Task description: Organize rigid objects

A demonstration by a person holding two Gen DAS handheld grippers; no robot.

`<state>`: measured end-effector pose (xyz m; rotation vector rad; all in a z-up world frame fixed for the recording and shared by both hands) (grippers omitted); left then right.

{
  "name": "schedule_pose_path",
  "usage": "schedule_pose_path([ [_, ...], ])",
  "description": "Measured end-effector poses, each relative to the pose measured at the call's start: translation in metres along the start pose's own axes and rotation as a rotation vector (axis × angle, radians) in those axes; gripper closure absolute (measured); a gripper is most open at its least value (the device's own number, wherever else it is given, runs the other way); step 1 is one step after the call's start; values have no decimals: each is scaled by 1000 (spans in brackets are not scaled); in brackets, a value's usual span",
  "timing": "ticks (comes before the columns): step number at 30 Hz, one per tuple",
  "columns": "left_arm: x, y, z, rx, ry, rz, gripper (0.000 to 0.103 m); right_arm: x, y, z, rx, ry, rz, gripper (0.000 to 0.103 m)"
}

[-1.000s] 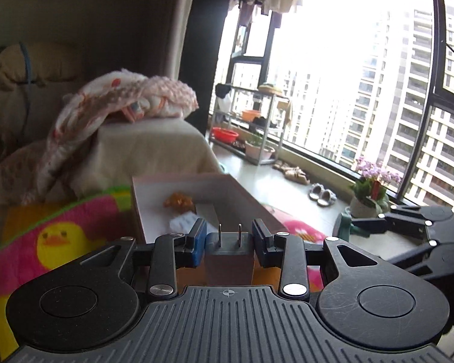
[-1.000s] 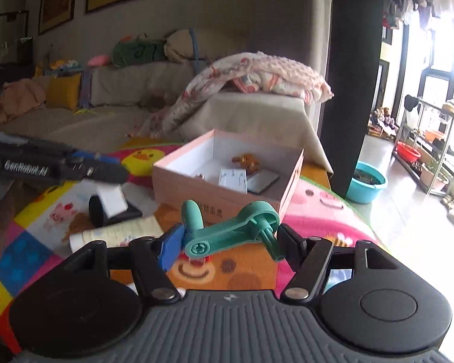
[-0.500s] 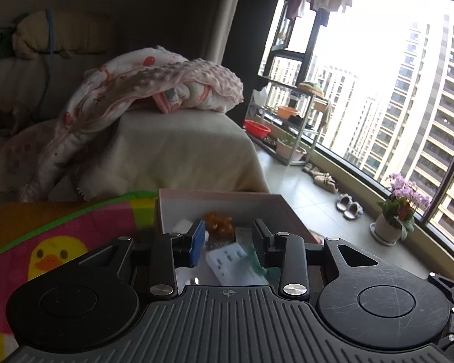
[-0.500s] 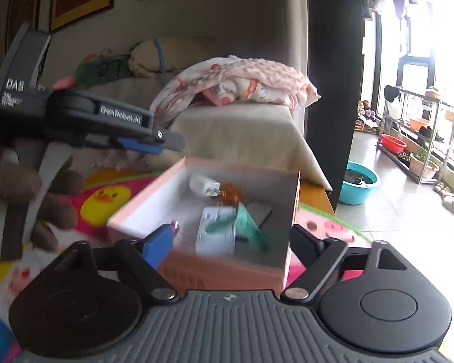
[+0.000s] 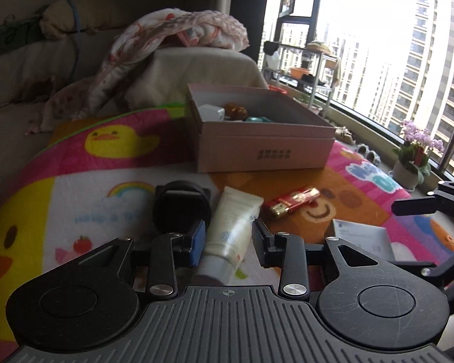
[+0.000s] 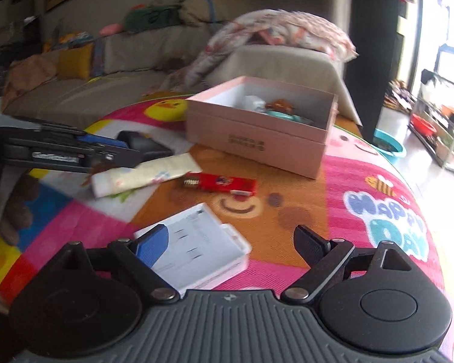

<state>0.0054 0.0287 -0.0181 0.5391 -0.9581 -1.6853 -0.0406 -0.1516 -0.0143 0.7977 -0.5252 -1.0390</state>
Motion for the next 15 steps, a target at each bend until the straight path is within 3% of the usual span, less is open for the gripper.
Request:
schedule_pose_path([
  [4, 0, -9, -7, -50, 2, 21, 65, -25, -7, -3, -24, 11, 76, 11],
  [8, 6, -15, -12, -69, 0, 16, 65, -21, -12, -12, -20, -144, 157, 7],
  [11, 11, -14, -14, -65, -18, 24, 65, -1, -15, -18, -34, -201, 98, 6],
  [15, 18, -4, -5, -33, -57, 20, 65, 22, -21, -24, -45, -141, -62, 0],
])
Point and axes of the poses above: each gripper's, at about its wrist camera, not at the fingertips, and z roughly against the way its jaws point, x to its right, y to its top, the point moved 7 cm from there along -z, roughly the way its jaws point
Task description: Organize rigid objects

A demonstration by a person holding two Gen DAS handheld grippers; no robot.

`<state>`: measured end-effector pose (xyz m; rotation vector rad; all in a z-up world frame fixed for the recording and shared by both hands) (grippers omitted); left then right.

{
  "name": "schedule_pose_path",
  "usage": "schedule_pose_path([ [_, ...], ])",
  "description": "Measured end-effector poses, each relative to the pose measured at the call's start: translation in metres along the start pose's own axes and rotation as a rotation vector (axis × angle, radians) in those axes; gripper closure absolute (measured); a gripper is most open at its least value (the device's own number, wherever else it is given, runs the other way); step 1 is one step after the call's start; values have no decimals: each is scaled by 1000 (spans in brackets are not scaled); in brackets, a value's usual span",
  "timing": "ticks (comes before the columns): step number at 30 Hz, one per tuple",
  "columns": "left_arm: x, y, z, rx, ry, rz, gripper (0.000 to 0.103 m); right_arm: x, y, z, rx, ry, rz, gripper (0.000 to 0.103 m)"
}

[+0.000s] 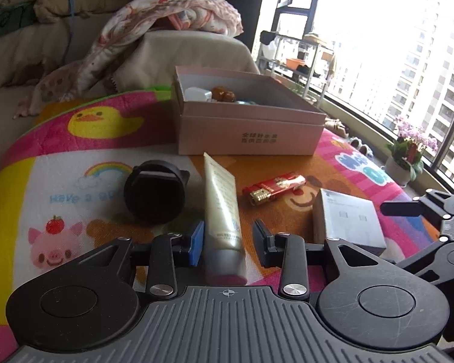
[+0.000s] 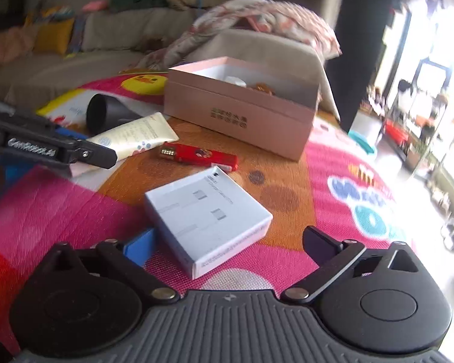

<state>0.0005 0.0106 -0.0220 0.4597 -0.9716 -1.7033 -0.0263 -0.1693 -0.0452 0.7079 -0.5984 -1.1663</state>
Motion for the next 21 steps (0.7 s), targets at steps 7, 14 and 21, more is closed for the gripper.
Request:
schedule_pose_path([
  [7, -29, 45, 14, 124, 122, 41, 65, 8, -4, -5, -22, 48, -63, 0],
  [14, -56, 43, -26, 9, 148, 121, 53, 8, -4, -5, -21, 53, -71, 0],
  [21, -53, 30, -43, -43, 145, 117, 50, 8, -3, -5, -22, 56, -71, 0],
])
Point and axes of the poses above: each gripper's, at about its wrist camera, not at the fingertips, and z roughly against the way its jaws point, x to its right, y to its top, the point moved 7 cm from there along -z, roughly the way its jaws point
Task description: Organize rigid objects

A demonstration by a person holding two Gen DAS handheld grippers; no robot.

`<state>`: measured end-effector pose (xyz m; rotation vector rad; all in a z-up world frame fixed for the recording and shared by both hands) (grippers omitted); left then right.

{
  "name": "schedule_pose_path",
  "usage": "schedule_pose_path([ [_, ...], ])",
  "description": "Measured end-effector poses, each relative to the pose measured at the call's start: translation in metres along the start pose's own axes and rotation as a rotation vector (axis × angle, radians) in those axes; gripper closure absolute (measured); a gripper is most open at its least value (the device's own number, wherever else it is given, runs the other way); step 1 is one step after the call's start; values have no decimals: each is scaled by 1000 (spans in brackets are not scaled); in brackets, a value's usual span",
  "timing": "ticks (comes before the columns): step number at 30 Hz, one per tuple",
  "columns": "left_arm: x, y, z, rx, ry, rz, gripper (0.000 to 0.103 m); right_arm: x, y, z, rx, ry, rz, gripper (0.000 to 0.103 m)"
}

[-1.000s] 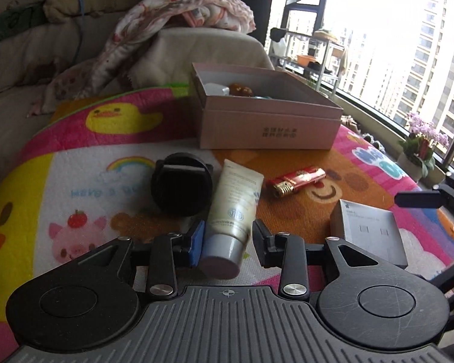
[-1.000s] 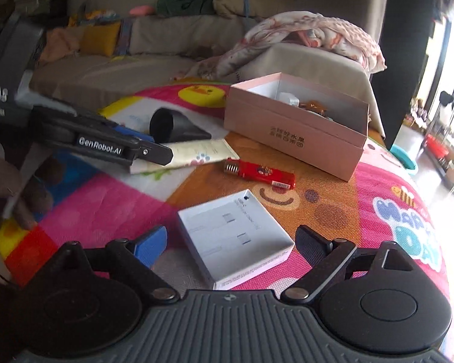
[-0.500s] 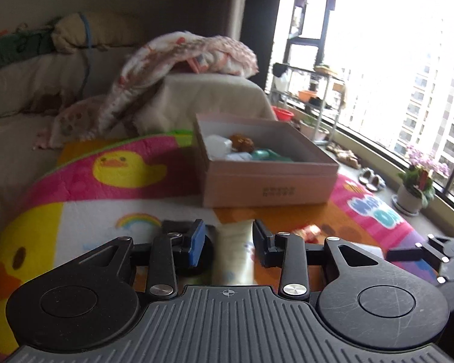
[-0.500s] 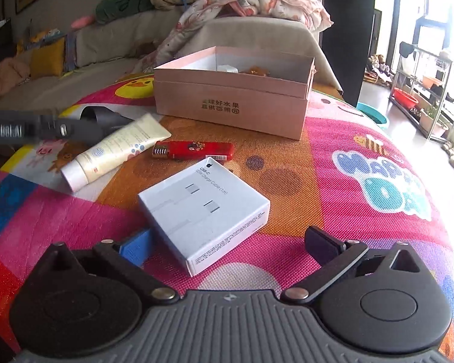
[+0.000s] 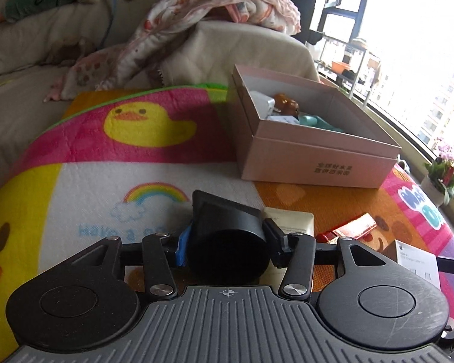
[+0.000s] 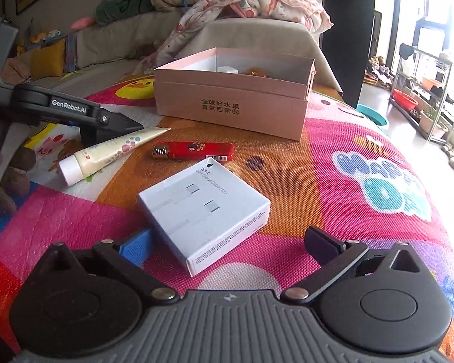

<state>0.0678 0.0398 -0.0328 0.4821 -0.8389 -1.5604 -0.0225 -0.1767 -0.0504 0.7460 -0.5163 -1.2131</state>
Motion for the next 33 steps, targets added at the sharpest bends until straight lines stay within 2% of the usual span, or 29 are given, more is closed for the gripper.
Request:
schedule_pose_path([
  [5, 2, -3, 3, 6, -16, -16, 50, 0, 1, 0, -3, 7, -1, 0],
  [13, 22, -30, 27, -7, -128, -51, 50, 1, 2, -1, -39, 32, 9, 0],
  [17, 26, -42, 38, 4, -155, -59, 50, -1, 1, -1, -37, 25, 22, 0],
  [20, 26, -47, 39, 25, -162, -60, 50, 0, 0, 0, -25, 25, 21, 0],
  [26, 34, -51, 40, 35, -137, -125, 50, 0, 1, 2, -52, 12, 22, 0],
  [28, 35, -52, 40, 41, -126, -128, 50, 3, 2, 6, -58, -18, 33, 0],
  [31, 32, -52, 40, 50, -134, -101, 50, 9, 5, 16, -28, -119, 71, 0],
  [33, 28, -51, 40, 54, -154, -68, 50, 11, 12, 25, 0, -129, 72, 0],
])
Point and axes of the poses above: each gripper's, at about its wrist camera, not at the fingertips, and z roughly against the way its jaws point, x to its right, y to its top, the point moved 7 cm from there along -z, roughly the way its jaws point
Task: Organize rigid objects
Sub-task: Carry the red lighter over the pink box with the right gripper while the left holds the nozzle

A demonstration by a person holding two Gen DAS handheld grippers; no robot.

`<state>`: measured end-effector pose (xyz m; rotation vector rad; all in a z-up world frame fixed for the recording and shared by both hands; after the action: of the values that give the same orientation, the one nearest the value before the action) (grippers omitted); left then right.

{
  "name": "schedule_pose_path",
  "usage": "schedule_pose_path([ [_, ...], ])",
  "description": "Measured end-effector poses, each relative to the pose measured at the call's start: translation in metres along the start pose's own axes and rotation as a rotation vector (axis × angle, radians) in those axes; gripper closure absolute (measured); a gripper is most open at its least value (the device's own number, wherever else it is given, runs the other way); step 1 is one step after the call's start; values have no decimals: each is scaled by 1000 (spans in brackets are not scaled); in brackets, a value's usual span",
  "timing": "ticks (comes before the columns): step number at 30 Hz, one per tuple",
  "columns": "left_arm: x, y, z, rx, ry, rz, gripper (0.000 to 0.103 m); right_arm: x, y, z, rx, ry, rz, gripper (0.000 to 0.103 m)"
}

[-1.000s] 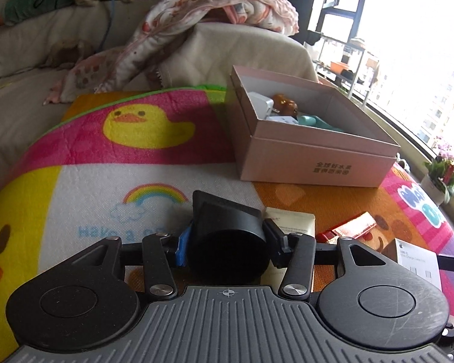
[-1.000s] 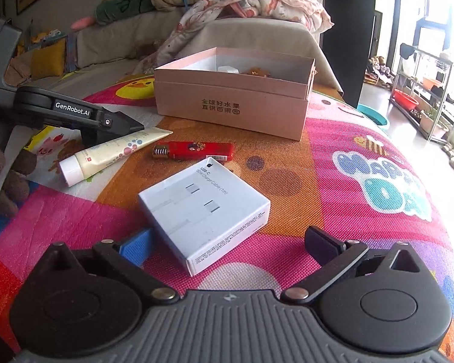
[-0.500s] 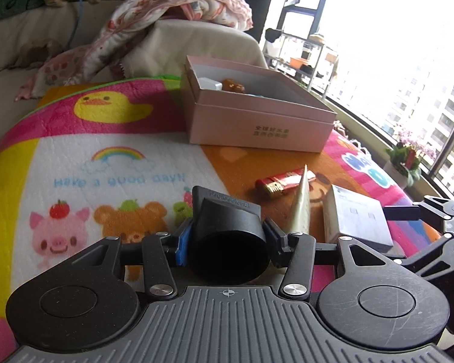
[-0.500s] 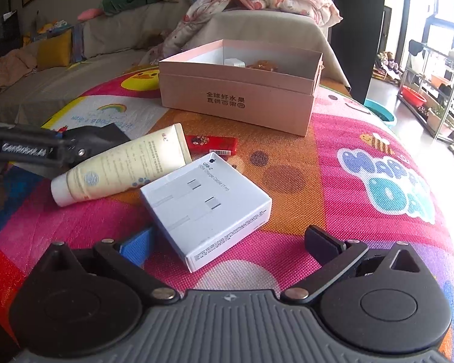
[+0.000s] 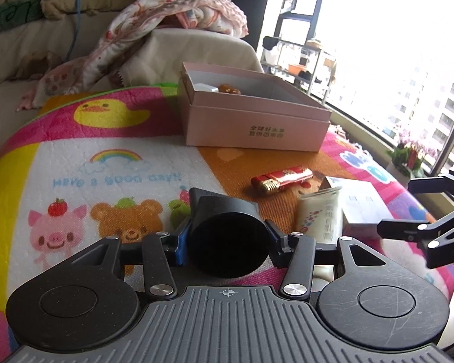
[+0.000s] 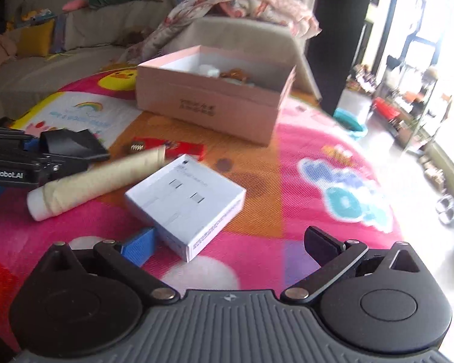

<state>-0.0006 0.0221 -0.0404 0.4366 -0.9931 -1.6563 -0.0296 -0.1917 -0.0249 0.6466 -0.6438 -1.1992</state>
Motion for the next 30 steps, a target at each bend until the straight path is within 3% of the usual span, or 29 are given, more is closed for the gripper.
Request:
schedule_pose_path([
  [4, -7, 0, 2, 13, -34, 63, 50, -4, 28, 7, 29, 113, -73, 0],
  [8, -7, 0, 2, 19, -37, 80, 50, -25, 60, -24, 3, 190, -87, 0],
  [14, -7, 0, 2, 23, -43, 88, 50, -59, 72, -97, -139, 140, -32, 0],
  [15, -8, 0, 2, 24, -48, 96, 50, -60, 71, -103, -156, 129, -39, 5],
  [16, -9, 0, 3, 25, -52, 102, 50, -61, 71, -103, -151, 143, -59, 6],
  [17, -9, 0, 3, 25, -55, 106, 50, -61, 72, -100, -148, 155, -68, 17],
  [18, -10, 0, 3, 26, -56, 109, 49, -61, 72, -96, -144, 154, -59, 22],
  [30, -1, -1, 10, 37, -13, 57, 50, -51, 52, -8, -42, 102, 41, 22],
])
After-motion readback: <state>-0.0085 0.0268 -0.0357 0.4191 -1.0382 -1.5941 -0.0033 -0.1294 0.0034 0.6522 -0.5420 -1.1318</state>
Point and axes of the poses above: each gripper's, at about its wrist camera, not at the fingertips, and z roughly against the way its jaws point, x to its right, y to its top, the point moved 7 cm from there along -z, roughly the way its jaws point
